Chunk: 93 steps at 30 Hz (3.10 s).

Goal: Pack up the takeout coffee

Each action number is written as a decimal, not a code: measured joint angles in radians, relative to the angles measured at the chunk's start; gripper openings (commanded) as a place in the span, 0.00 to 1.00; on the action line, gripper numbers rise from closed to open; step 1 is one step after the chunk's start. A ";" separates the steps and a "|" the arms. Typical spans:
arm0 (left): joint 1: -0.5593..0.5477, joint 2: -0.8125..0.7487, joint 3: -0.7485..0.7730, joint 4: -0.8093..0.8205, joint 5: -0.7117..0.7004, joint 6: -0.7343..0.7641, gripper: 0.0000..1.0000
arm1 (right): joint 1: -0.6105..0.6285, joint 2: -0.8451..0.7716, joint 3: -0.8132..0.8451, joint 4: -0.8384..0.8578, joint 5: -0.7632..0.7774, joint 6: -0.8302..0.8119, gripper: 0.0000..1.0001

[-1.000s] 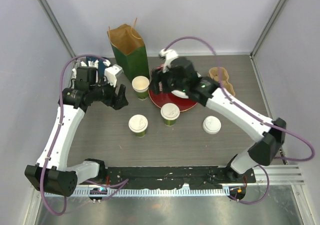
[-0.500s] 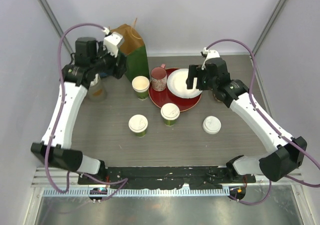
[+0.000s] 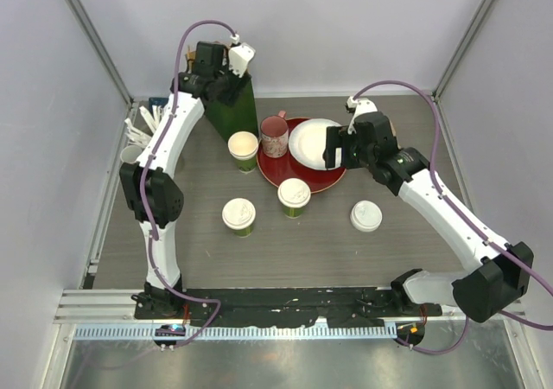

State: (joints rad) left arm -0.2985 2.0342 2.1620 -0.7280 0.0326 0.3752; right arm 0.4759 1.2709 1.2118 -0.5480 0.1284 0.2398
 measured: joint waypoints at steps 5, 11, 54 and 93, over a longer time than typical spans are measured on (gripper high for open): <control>0.001 0.030 0.017 -0.032 -0.014 0.012 0.00 | 0.000 -0.003 -0.018 -0.003 -0.002 -0.003 0.88; -0.001 0.027 0.014 -0.023 -0.047 0.008 0.00 | 0.000 -0.003 -0.021 -0.002 -0.011 -0.002 0.88; -0.441 -0.847 -0.262 -0.620 0.661 -0.128 0.00 | 0.014 0.012 0.702 -0.285 -0.231 0.058 0.88; -0.935 -0.620 -0.399 -0.545 0.177 -0.071 0.00 | 0.429 -0.003 0.243 -0.393 -0.179 0.196 0.58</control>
State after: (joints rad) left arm -1.2335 1.4143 1.7626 -1.2732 0.2092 0.3038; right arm 0.9047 1.2678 1.4548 -0.9409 -0.0509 0.4358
